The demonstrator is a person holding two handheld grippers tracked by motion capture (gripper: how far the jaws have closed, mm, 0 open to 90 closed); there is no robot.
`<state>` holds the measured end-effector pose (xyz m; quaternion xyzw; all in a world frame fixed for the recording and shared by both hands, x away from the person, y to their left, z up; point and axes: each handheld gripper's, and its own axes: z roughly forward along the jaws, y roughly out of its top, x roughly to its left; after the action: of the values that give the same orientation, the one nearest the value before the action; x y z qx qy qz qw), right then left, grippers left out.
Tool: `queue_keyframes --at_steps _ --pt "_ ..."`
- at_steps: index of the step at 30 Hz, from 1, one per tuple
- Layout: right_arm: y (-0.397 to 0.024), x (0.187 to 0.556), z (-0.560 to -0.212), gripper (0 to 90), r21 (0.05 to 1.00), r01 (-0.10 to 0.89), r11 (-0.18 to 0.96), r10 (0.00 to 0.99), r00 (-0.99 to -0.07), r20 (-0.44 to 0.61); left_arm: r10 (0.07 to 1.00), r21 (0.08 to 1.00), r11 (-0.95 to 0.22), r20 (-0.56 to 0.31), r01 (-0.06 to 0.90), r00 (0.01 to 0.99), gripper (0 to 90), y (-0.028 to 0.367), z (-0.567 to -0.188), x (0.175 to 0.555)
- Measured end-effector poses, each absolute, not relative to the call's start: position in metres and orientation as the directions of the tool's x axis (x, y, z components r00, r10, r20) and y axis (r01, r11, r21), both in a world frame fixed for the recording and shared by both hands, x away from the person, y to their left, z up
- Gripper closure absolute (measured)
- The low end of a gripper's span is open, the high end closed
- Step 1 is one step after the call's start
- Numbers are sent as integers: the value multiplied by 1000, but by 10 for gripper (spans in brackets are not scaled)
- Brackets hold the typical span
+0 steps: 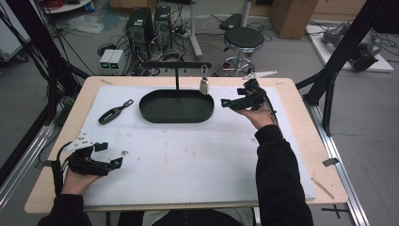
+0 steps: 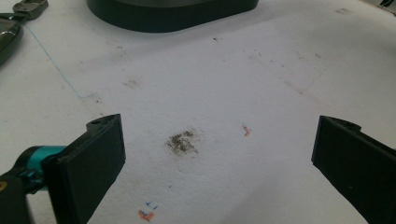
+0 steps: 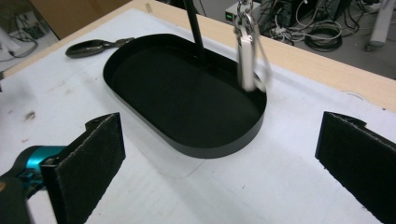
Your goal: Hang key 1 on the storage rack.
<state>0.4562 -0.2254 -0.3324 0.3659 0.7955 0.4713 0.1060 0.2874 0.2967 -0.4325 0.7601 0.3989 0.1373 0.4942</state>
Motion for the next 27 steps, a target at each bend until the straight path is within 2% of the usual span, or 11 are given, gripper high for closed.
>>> queue_keyframes --at_steps 13,27 --pt "-227 431 -356 8 805 473 358 669 -731 133 742 860 -192 -188 472 644 32 296 -433 289" --pt "-248 409 -366 8 789 488 375 668 -732 136 741 859 -197 -185 473 645 32 295 -433 289"
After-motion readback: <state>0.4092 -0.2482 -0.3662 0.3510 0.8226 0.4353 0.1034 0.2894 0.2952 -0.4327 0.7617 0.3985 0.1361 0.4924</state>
